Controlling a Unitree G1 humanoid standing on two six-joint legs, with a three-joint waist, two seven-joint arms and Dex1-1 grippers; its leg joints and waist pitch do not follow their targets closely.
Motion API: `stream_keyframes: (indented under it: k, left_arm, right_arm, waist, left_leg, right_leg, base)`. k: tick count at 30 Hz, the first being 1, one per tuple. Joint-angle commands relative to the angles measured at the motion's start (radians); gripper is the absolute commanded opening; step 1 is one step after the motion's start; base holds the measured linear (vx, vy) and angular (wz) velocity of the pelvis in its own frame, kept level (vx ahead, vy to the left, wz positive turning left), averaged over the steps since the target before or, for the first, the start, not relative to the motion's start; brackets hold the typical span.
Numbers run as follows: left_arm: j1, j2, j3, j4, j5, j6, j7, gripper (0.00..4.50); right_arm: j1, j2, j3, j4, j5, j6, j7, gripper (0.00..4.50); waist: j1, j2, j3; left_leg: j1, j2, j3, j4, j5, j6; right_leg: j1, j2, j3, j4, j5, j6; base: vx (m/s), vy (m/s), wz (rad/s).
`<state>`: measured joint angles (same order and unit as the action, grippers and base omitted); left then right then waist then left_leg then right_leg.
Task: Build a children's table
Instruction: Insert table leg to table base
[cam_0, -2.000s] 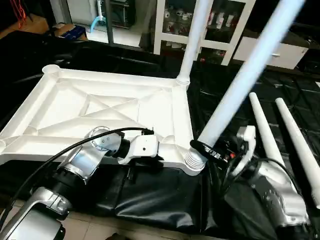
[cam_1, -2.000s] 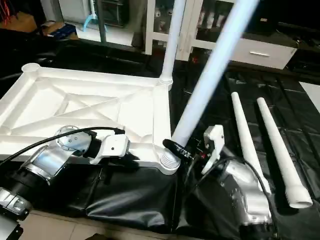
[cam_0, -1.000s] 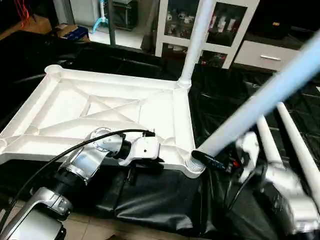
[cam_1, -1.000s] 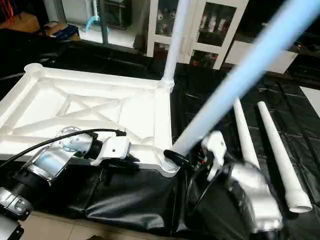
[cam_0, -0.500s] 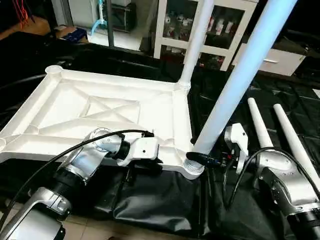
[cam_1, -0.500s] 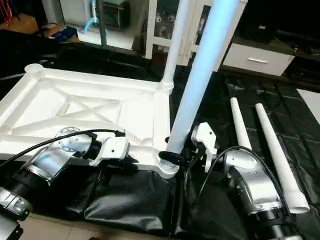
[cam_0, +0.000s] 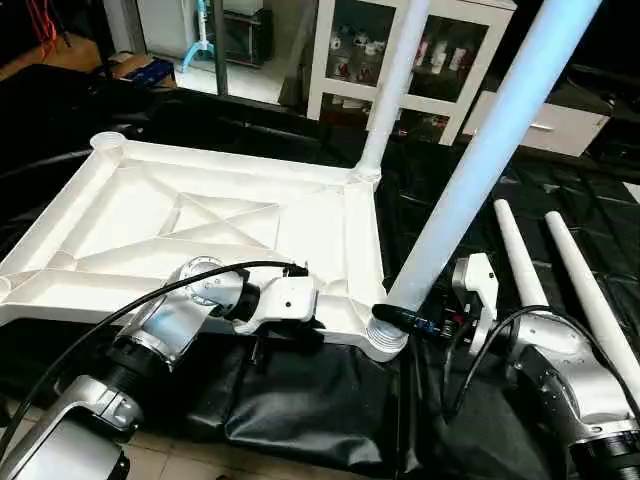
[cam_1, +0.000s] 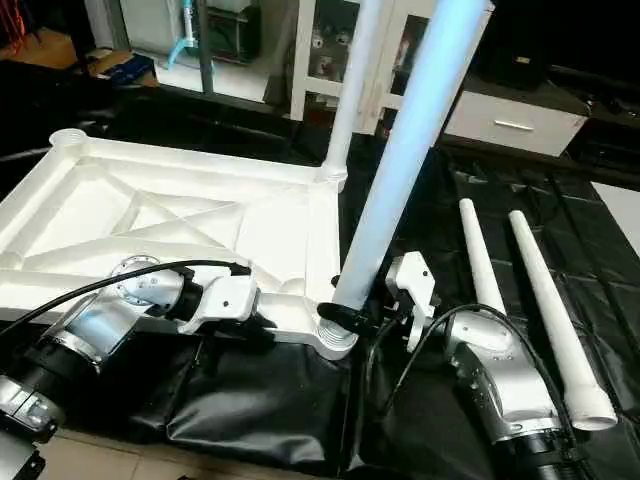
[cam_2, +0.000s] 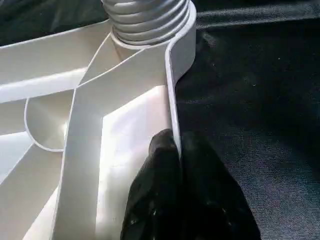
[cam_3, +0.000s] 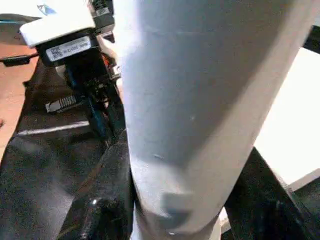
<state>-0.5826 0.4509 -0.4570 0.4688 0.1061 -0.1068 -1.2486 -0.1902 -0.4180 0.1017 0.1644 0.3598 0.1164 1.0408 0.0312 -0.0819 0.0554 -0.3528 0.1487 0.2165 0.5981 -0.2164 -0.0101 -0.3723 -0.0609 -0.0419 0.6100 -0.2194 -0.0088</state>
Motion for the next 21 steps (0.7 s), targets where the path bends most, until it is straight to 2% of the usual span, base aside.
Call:
stream_keyframes:
  k: [1,3,7,8,9,10,12,13,14,17,19,20,21]
  left_arm:
    - [0.018,0.008,-0.022,0.004,0.045,0.007,0.014,0.00]
    - [0.020,0.004,-0.016,-0.001,0.043,0.026,0.027,0.00]
    - [0.024,0.005,-0.001,-0.023,0.051,0.091,0.062,0.00]
    - [0.026,0.002,0.007,-0.043,0.050,0.142,0.074,0.00]
    - [0.027,-0.003,0.014,-0.058,0.047,0.183,0.084,0.00]
    - [0.028,-0.011,0.023,-0.076,0.041,0.228,0.096,0.00]
    - [0.027,-0.029,0.035,-0.103,0.035,0.296,0.122,0.00]
    - [0.026,-0.033,0.037,-0.108,0.036,0.312,0.130,0.00]
    - [0.019,-0.060,0.048,-0.132,0.042,0.388,0.173,0.00]
    - [0.009,-0.105,0.068,-0.151,0.040,0.464,0.234,0.00]
    - [-0.006,-0.179,0.104,-0.170,0.033,0.568,0.337,0.00]
    - [-0.011,-0.207,0.118,-0.179,0.033,0.612,0.380,0.00]
    - [-0.017,-0.229,0.127,-0.182,0.041,0.642,0.417,0.00]
  right_arm:
    - [0.037,0.005,0.021,0.089,-0.053,0.021,-0.039,1.86]
    - [0.034,0.018,0.010,0.099,-0.055,0.011,-0.065,1.86]
    - [0.009,0.056,-0.020,0.167,-0.102,-0.032,-0.192,1.86]
    - [-0.007,0.072,-0.031,0.200,-0.119,-0.037,-0.250,1.86]
    - [-0.019,0.085,-0.039,0.221,-0.132,-0.039,-0.293,1.86]
    - [-0.034,0.100,-0.047,0.246,-0.147,-0.044,-0.348,1.86]
    - [-0.062,0.126,-0.057,0.289,-0.177,-0.055,-0.445,1.86]
    - [-0.068,0.132,-0.059,0.299,-0.183,-0.056,-0.466,1.86]
    - [-0.101,0.163,-0.071,0.348,-0.206,-0.059,-0.572,1.86]
    - [-0.142,0.200,-0.091,0.412,-0.219,-0.050,-0.693,1.86]
    - [-0.203,0.237,-0.104,0.508,-0.254,-0.047,-0.874,1.86]
    - [-0.228,0.252,-0.112,0.547,-0.266,-0.050,-0.945,1.86]
    - [-0.250,0.263,-0.116,0.579,-0.278,-0.059,-1.004,1.86]
  waist:
    - [-0.008,0.016,-0.026]
    - [-0.009,0.016,-0.025]
    - [-0.018,0.016,-0.023]
    - [-0.025,0.016,-0.024]
    - [-0.028,0.017,-0.024]
    - [-0.038,0.017,-0.024]
    - [-0.048,0.022,-0.026]
    - [-0.053,0.021,-0.030]
    - [-0.065,0.023,-0.035]
    - [-0.072,0.023,-0.032]
    - [-0.074,0.026,-0.032]
    - [-0.084,0.024,-0.035]
    - [-0.082,0.026,-0.035]
  left_leg:
    - [0.022,0.111,-0.068,-0.100,-0.395,-0.060]
    - [0.022,0.113,-0.071,-0.102,-0.417,-0.070]
    - [0.019,0.110,-0.079,-0.105,-0.466,-0.090]
    - [0.019,0.110,-0.084,-0.107,-0.493,-0.100]
    - [0.019,0.109,-0.085,-0.108,-0.501,-0.103]
    - [0.016,0.108,-0.089,-0.111,-0.513,-0.116]
    - [0.008,0.108,-0.096,-0.115,-0.513,-0.124]
    - [0.006,0.108,-0.096,-0.117,-0.507,-0.129]
    - [-0.001,0.108,-0.097,-0.121,-0.470,-0.139]
    - [0.008,0.101,-0.087,-0.114,-0.461,-0.130]
    - [0.009,0.100,-0.086,-0.112,-0.456,-0.127]
    - [0.010,0.100,-0.086,-0.108,-0.445,-0.125]
    - [0.009,0.098,-0.087,-0.107,-0.435,-0.122]
  right_leg:
    - [-0.008,-0.118,0.066,-0.103,-0.395,-0.193]
    - [-0.010,-0.118,0.067,-0.104,-0.422,-0.184]
    - [-0.013,-0.119,0.064,-0.108,-0.493,-0.162]
    - [-0.015,-0.118,0.062,-0.109,-0.516,-0.150]
    - [-0.017,-0.117,0.061,-0.109,-0.519,-0.149]
    - [-0.017,-0.116,0.059,-0.106,-0.519,-0.149]
    - [-0.009,-0.115,0.055,-0.104,-0.486,-0.150]
    - [-0.007,-0.112,0.052,-0.101,-0.455,-0.155]
    - [-0.002,-0.109,0.051,-0.090,-0.352,-0.172]
    - [-0.012,-0.110,0.055,-0.100,-0.332,-0.190]
    - [-0.012,-0.111,0.055,-0.101,-0.333,-0.192]
    - [-0.009,-0.112,0.054,-0.103,-0.333,-0.191]
    - [-0.011,-0.111,0.053,-0.104,-0.323,-0.188]
  base:
    - [0.000,0.000,0.00]
    - [0.000,0.000,0.00]
    - [0.000,0.000,0.00]
    - [0.000,0.000,0.00]
    - [0.000,0.000,0.00]
    - [0.000,0.000,0.00]
    - [-0.035,0.036,-0.18]
    - [-0.012,0.048,-0.25]
    - [0.000,0.000,0.00]
    - [-0.011,0.028,-0.13]
    - [0.000,0.000,0.00]
    - [0.000,0.000,0.00]
    - [0.000,0.000,0.00]
